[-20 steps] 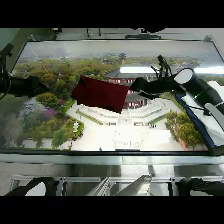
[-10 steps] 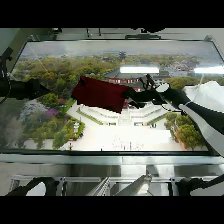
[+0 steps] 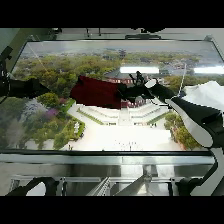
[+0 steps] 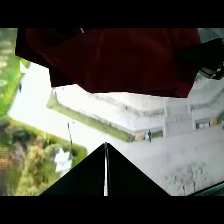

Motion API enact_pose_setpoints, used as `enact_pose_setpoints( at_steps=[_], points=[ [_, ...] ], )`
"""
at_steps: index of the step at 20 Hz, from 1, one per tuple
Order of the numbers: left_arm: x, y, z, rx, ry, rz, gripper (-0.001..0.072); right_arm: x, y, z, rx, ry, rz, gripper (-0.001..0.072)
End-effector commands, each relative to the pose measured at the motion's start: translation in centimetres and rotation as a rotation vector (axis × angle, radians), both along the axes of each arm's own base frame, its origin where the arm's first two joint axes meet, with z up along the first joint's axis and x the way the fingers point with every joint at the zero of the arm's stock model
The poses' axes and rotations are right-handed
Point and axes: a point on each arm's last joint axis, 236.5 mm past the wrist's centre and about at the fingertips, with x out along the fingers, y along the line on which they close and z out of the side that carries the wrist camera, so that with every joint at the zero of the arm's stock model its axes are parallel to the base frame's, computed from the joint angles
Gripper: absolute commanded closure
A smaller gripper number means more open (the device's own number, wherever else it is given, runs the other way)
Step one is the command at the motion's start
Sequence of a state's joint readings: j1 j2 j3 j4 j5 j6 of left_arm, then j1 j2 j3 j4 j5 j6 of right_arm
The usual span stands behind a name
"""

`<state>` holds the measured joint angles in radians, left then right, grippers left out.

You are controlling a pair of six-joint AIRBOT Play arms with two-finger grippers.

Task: Fold the shirts.

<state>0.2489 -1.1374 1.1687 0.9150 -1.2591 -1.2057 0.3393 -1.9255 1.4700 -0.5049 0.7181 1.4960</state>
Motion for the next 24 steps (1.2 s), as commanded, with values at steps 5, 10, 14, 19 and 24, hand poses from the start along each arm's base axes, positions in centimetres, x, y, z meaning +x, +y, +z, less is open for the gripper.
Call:
enact_pose_setpoints(
  at_steps=[5,10,14,19,24],
  points=[
    [-1.3,-0.6,-0.3,-0.019,0.054,-0.024,0.0690,-0.5,-4.6,16.0,-0.025,-0.253,0.056,0.0697],
    [-4.8,-2.8,-0.5,-0.102,0.211,-0.084,0.0691,-5.4,-13.9,29.2,-0.146,-0.451,-0.010,0.0697],
    [-7.3,-6.4,0.0,-0.223,0.291,-0.131,0.0691,-11.6,-23.6,34.4,-0.367,-0.505,-0.152,0.0697],
    [-11.0,-9.6,-2.8,-0.250,0.371,-0.184,0.0691,-13.8,-33.0,38.9,-0.496,-0.629,-0.376,0.0696],
    [-10.0,-9.6,-4.6,-0.255,0.382,-0.145,0.0691,-5.4,-38.9,42.6,-0.381,-0.879,-0.499,0.0697]
  ],
)
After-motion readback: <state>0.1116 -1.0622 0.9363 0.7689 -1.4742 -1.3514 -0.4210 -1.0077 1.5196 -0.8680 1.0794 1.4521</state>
